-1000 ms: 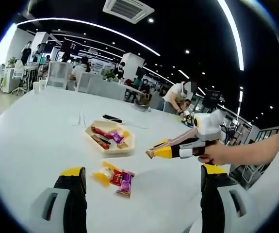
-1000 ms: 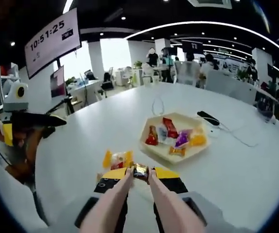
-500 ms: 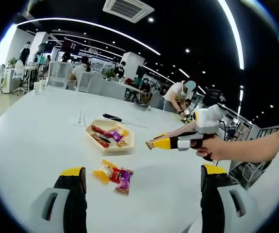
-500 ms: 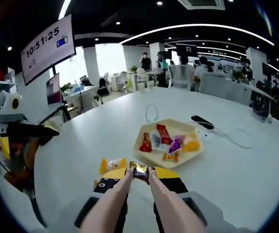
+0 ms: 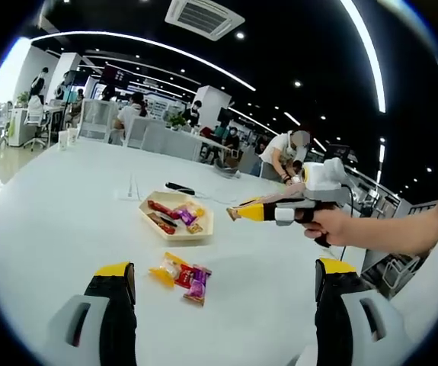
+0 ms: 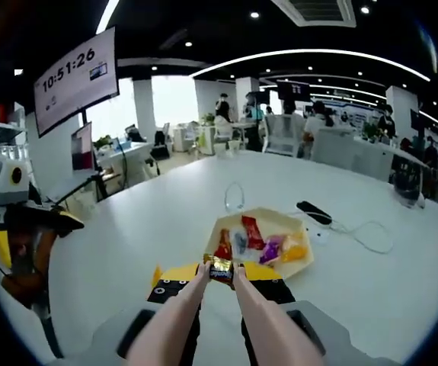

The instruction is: Place the target food into the container with the food tongs after gripping and lifting it, then release it inside without dropping or visibly crushing the food.

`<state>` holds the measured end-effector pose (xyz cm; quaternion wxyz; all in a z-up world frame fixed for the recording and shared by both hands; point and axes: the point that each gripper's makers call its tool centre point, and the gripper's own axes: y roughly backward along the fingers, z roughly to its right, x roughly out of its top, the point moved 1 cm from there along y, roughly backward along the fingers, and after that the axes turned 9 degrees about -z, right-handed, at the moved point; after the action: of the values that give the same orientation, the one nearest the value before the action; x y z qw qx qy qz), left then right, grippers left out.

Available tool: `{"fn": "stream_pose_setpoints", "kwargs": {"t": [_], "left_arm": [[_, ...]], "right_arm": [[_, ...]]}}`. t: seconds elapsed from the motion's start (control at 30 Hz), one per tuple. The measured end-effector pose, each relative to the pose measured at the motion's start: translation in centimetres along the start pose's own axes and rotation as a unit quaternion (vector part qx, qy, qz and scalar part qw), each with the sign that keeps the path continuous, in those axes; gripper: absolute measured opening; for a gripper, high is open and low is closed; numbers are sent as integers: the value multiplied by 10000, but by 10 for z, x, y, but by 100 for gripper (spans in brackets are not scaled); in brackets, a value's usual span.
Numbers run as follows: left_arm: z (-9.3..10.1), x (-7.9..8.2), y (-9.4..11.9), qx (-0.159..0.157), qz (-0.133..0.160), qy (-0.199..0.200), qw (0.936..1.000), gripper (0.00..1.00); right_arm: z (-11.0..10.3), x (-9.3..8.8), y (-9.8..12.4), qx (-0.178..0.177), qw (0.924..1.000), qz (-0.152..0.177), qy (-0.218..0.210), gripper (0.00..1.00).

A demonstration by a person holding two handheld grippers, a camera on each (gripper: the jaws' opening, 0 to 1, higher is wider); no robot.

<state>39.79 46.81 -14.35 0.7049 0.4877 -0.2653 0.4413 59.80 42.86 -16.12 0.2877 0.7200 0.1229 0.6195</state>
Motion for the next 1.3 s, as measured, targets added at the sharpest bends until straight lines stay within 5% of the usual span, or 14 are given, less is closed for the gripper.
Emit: {"fn": "stream_pose_setpoints", "kwargs": {"t": [0.67,0.87,1.07,1.3], "left_arm": [[9,-9,-6,-103,20,23,9999,99],[9,2,2,-99,130,2,9999,99],[6,-4,-3,-120,-91,-114,9998,99],[1,-6,-2,-93,104,68,9999,99]], "right_arm": [[20,42,20,-324,9985,249,373,18],[29,44,20,-395,9983,229,356,18],[38,61,22,-502,9974,327,399,18],[36,85,20,-574,9953,405,666,18]]}}
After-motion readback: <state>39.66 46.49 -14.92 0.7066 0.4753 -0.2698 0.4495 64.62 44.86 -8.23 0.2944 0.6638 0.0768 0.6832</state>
